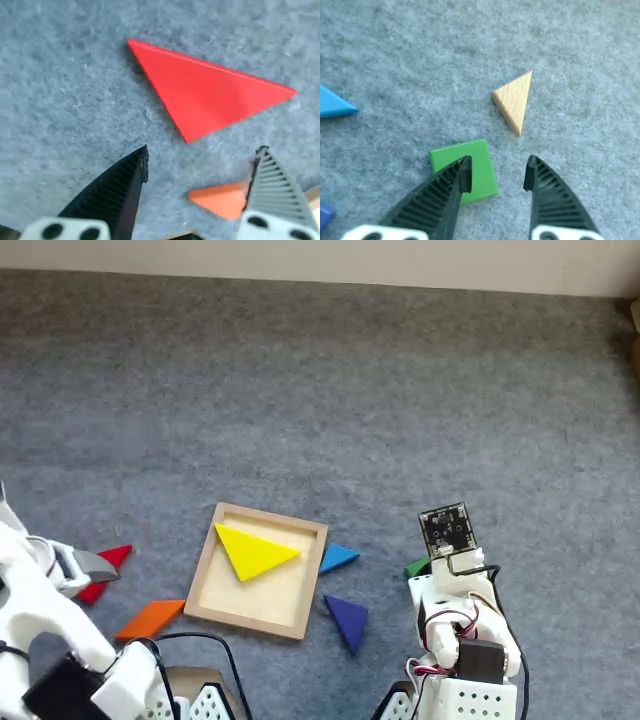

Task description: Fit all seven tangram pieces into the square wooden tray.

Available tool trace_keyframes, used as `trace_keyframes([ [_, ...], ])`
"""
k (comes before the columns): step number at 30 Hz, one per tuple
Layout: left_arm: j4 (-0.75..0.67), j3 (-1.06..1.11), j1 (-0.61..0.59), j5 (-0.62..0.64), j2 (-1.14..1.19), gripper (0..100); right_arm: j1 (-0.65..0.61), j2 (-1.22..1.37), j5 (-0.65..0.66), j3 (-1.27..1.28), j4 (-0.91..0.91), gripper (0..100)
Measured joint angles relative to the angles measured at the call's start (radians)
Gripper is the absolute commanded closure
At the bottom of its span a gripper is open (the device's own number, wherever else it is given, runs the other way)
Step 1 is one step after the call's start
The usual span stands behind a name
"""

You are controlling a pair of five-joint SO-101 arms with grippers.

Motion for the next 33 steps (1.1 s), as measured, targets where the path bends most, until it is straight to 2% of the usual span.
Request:
trace_keyframes([
  [4,-0.126,0.077,0.0,0.178,0.0,67,0.0,0.0,0.0,0.0,0.0,81.8],
  [8,-0.172,0.126,0.029,0.319,0.0,67,0.0,0.0,0.0,0.0,0.0,81.8],
  [13,-0.184,0.132,0.074,0.457,0.0,67,0.0,0.0,0.0,0.0,0.0,81.8],
  [18,-0.255,0.137,0.107,0.568,0.0,67,0.0,0.0,0.0,0.0,0.0,81.8],
  [27,-0.285,0.19,0.114,0.606,-0.003,67,0.0,0.0,0.0,0.0,0.0,81.8],
  [33,-0.358,0.23,0.114,0.606,-0.005,67,0.0,0.0,0.0,0.0,0.0,81.8],
])
